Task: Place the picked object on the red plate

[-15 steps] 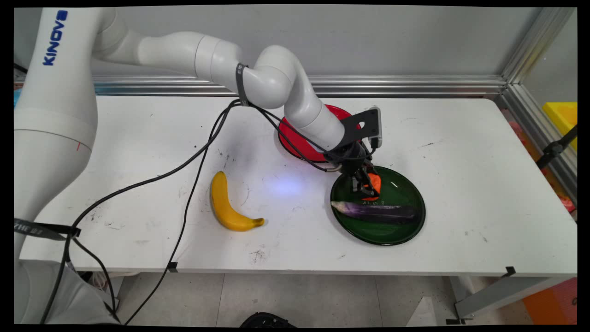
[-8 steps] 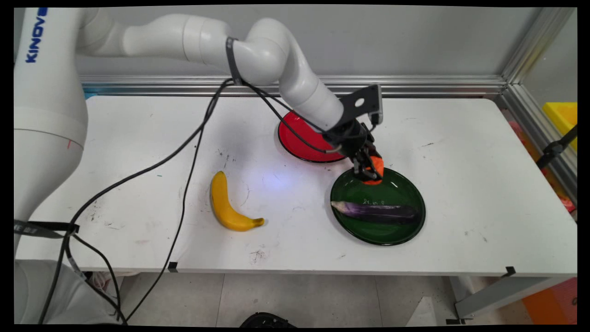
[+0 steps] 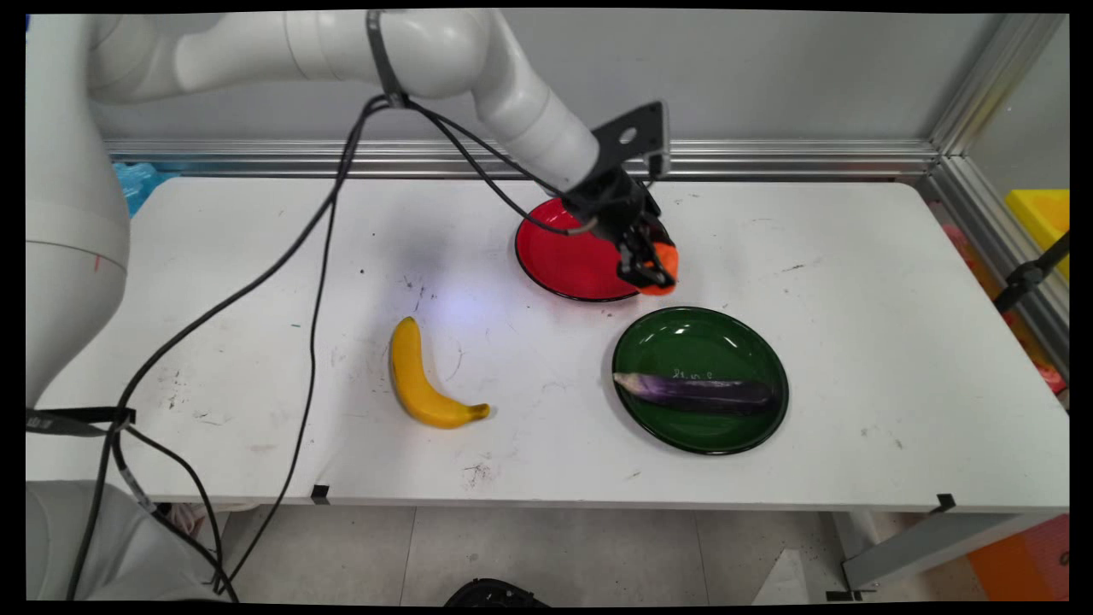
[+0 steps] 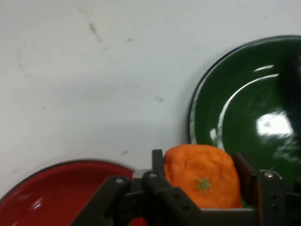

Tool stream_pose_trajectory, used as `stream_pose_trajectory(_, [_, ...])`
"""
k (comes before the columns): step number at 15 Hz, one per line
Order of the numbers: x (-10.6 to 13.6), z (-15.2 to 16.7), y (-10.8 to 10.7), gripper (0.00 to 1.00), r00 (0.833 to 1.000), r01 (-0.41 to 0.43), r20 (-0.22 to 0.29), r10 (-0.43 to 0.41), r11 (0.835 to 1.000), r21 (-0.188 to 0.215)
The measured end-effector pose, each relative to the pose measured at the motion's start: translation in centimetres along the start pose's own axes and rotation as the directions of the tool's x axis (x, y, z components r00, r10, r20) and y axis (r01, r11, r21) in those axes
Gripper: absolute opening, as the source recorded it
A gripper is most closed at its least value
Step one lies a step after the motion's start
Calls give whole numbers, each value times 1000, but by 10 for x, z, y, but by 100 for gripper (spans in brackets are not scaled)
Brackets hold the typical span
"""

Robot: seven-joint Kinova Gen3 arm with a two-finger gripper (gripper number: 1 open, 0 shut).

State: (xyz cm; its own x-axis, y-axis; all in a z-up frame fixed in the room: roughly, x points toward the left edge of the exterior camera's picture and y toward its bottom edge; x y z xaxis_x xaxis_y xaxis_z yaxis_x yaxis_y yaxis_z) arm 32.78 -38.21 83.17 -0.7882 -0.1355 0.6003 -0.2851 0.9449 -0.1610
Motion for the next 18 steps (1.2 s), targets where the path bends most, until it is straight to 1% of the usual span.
stream_pose_trajectory(4, [-22, -18, -30, 0, 1000, -4, 26, 2, 999, 48])
stream_pose_trajectory(9, [-51, -24, -61, 0, 999, 2, 48, -6, 996, 87])
stream_pose_trajectory(11, [-62, -23, -73, 0, 999, -1, 54, -4, 995, 95])
stream_pose_trajectory(18, [-93, -15, -106, 0, 997, -3, 73, -4, 995, 104])
